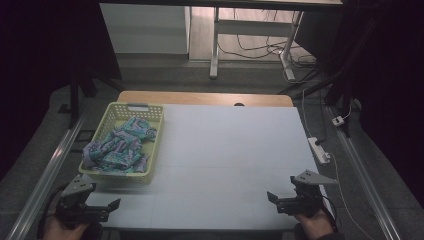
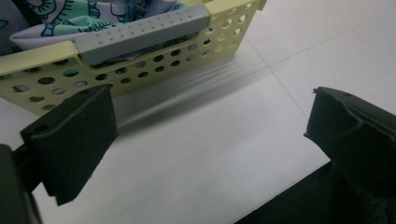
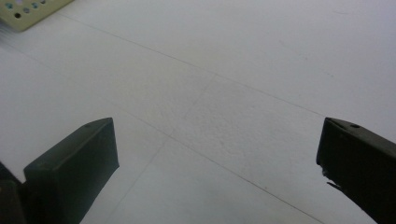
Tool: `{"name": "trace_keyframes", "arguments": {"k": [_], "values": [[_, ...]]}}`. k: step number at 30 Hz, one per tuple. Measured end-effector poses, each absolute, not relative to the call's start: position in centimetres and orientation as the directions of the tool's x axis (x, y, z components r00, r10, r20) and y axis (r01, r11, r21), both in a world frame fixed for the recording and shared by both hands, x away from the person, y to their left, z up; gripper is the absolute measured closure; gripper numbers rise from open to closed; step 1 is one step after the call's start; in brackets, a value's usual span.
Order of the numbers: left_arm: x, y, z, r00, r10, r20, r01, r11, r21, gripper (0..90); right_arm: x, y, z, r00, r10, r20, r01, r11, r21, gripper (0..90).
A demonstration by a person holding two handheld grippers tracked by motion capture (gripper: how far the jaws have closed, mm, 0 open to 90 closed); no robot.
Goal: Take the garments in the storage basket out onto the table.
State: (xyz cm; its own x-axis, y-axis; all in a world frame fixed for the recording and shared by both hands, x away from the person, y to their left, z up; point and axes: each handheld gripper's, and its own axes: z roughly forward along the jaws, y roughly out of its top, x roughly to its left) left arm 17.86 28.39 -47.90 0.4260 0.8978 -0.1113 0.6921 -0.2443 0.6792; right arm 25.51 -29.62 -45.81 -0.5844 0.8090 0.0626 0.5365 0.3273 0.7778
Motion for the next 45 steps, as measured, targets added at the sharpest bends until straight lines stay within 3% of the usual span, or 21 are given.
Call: {"name": "trace_keyframes", "arguments": {"k": [20,32,45], "values": [[18.0,28.6,-48.1,0.420,0.897,-0.136,0.724,-0.241,0.646,4.2,26.0,-29.3,-45.9,-0.626,0.774,0.092,0.543,0.349,0.763,0.0],[17.6,28.8,-47.2,0.411,0.901,-0.142,0.689,-0.205,0.695,0.0,26.1,-29.3,-45.9,-0.631,0.769,0.099,0.549,0.353,0.757,0.0],[17.8,28.4,-46.6,0.470,0.865,-0.174,0.652,-0.208,0.729,0.0,26.2,-29.3,-46.0,-0.627,0.772,0.108,0.559,0.349,0.752,0.0]]}}
